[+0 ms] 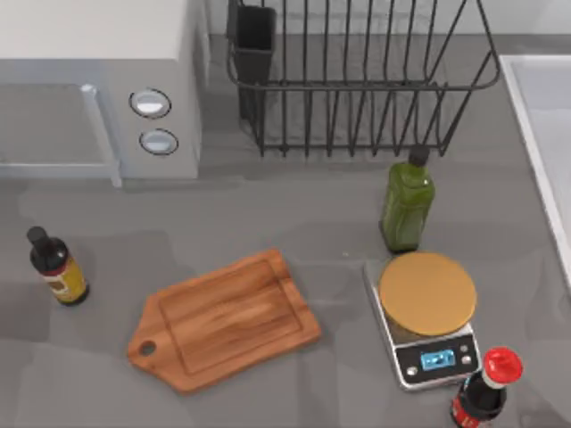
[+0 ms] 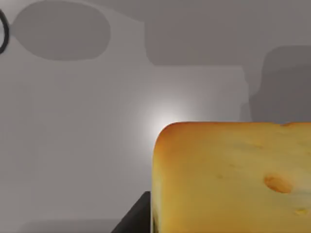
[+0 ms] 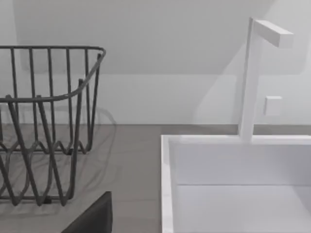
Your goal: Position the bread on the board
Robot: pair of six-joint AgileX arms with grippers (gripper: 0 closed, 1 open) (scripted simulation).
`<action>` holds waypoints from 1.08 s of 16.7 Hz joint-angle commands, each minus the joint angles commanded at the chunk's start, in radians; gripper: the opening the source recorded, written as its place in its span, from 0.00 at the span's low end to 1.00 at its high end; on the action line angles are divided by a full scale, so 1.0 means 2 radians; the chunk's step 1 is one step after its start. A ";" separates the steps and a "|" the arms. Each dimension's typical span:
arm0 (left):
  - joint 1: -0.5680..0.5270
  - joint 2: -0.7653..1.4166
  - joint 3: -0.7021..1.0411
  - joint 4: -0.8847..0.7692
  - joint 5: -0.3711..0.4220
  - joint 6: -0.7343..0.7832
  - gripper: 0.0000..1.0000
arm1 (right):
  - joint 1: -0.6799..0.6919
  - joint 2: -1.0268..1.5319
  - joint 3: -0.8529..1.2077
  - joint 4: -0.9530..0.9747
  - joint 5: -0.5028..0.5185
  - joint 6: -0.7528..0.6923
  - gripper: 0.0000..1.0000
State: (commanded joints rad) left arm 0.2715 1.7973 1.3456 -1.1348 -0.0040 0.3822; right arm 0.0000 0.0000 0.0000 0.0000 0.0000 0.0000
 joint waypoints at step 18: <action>-0.172 -0.089 0.028 -0.037 0.023 -0.342 0.00 | 0.000 0.000 0.000 0.000 0.000 0.000 1.00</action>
State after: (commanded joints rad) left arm -0.0730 1.6191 1.4020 -1.2088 0.0425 -0.3016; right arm 0.0000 0.0000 0.0000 0.0000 0.0000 0.0000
